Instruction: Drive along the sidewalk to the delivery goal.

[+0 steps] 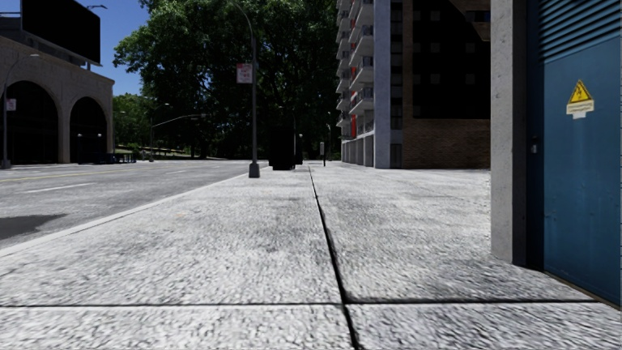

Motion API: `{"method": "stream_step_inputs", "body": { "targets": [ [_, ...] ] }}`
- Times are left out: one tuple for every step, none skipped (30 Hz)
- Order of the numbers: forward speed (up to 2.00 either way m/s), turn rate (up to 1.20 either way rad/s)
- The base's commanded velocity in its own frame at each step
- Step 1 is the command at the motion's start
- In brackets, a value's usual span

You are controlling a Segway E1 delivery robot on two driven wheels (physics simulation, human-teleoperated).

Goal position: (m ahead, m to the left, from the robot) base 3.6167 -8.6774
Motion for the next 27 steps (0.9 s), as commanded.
{"method": "stream_step_inputs", "body": {
  "targets": [
    [2.0,0.0],
    [2.0,0.0],
    [2.0,0.0],
    [2.0,0.0],
    [2.0,0.0],
    [2.0,0.0],
    [2.0,0.0],
    [2.0,0.0],
    [2.0,0.0],
    [2.0,0.0],
    [2.0,-0.06],
    [2.0,-0.11],
    [2.0,-0.11],
    [2.0,-0.18],
    [2.0,-0.2],
    [2.0,-0.24],
    [2.0,-0.24],
    [2.0,-0.35],
    [2.0,-0.39],
    [2.0,-0.39],
    [1.81,-0.39],
    [1.32,-0.4],
    [1.28,-0.41],
    [1.28,-0.41],
    [1.27,-0.41],
    [1.26,-0.43],
    [1.26,-0.51]
  ]
}}
